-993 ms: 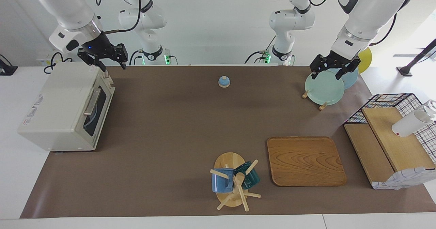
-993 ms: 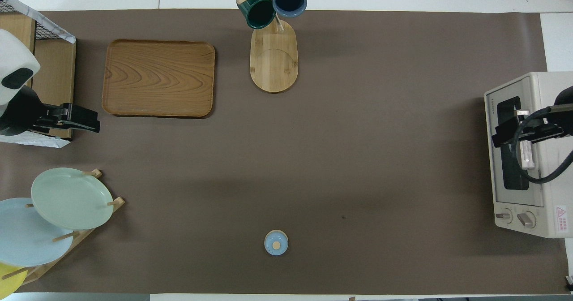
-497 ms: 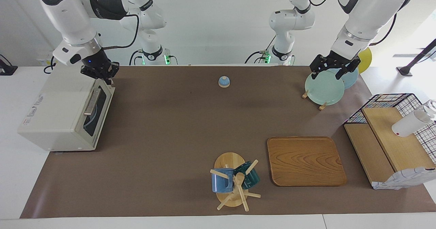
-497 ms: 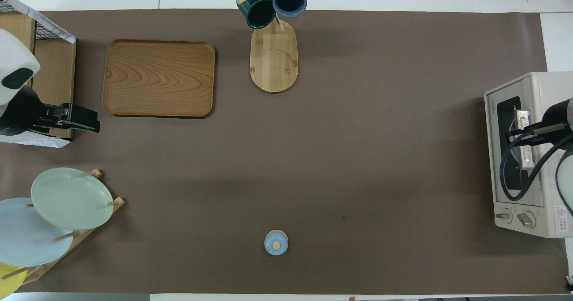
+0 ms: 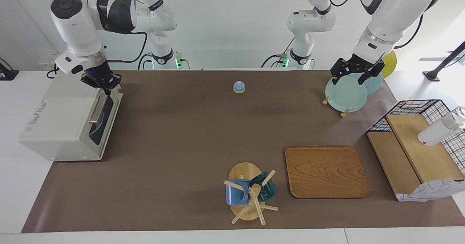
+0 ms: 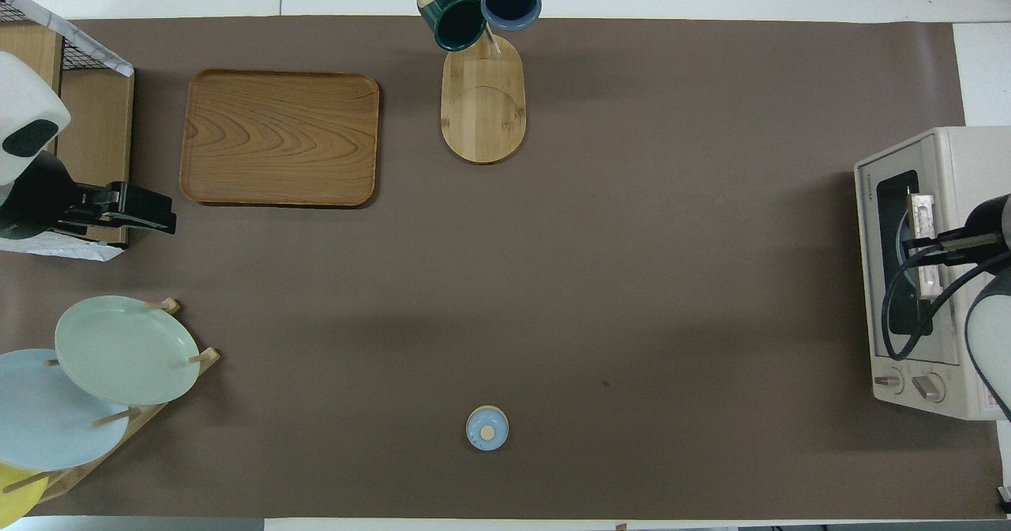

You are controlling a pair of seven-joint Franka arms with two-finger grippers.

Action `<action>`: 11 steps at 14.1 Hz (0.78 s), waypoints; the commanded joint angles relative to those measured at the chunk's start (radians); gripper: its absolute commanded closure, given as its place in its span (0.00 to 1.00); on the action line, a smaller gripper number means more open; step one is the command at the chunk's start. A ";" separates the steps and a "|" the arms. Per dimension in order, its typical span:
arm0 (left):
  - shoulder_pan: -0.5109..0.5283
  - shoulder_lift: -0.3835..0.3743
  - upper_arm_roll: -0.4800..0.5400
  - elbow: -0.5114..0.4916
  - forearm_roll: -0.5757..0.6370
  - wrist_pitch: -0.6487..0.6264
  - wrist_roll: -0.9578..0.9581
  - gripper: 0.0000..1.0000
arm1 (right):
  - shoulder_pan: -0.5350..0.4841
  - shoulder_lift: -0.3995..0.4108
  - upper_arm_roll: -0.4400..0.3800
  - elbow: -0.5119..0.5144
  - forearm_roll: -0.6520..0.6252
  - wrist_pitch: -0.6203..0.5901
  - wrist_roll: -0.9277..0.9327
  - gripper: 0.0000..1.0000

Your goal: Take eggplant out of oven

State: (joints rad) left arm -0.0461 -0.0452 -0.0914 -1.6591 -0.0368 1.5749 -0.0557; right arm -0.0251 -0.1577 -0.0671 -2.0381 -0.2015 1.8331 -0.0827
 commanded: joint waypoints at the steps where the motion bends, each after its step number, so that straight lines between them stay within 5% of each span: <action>1: 0.003 -0.010 0.002 0.007 -0.011 -0.018 0.011 0.00 | -0.030 0.009 0.004 -0.030 -0.029 0.035 0.012 1.00; 11: 0.003 -0.010 0.002 0.007 -0.011 -0.018 0.010 0.00 | -0.064 0.043 0.004 -0.037 -0.079 0.101 -0.048 1.00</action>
State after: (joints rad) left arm -0.0461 -0.0452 -0.0914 -1.6591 -0.0368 1.5747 -0.0557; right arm -0.0723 -0.1160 -0.0674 -2.0601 -0.2617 1.8985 -0.1074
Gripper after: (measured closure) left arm 0.000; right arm 0.991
